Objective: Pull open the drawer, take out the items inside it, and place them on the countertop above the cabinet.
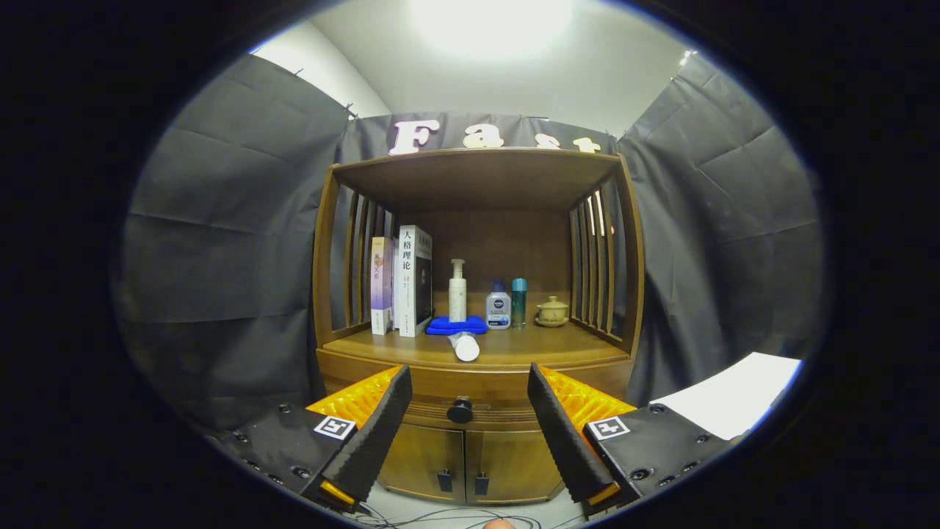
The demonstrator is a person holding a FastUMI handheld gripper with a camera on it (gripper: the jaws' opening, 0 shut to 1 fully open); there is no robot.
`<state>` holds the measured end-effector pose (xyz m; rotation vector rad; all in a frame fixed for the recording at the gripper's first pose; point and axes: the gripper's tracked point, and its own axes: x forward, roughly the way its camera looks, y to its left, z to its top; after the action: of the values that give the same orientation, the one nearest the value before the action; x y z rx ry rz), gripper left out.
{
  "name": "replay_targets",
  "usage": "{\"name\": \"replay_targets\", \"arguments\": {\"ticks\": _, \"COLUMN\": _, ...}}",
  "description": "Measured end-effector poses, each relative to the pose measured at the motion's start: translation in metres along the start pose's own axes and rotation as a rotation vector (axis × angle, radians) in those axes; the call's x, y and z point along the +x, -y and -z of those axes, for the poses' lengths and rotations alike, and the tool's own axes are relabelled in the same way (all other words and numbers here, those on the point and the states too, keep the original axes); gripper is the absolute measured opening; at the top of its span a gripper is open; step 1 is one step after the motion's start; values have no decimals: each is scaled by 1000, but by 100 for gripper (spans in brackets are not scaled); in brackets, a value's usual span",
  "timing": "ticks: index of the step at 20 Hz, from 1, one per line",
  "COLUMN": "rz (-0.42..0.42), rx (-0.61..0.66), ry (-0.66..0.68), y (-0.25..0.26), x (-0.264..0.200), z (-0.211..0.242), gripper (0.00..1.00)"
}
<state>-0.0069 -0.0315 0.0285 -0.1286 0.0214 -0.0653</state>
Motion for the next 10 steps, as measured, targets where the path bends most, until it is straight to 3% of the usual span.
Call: {"name": "replay_targets", "arguments": {"ticks": 10, "rz": -1, "rx": 16, "ry": 7, "y": 3, "x": -3, "z": -2, "gripper": 99}}
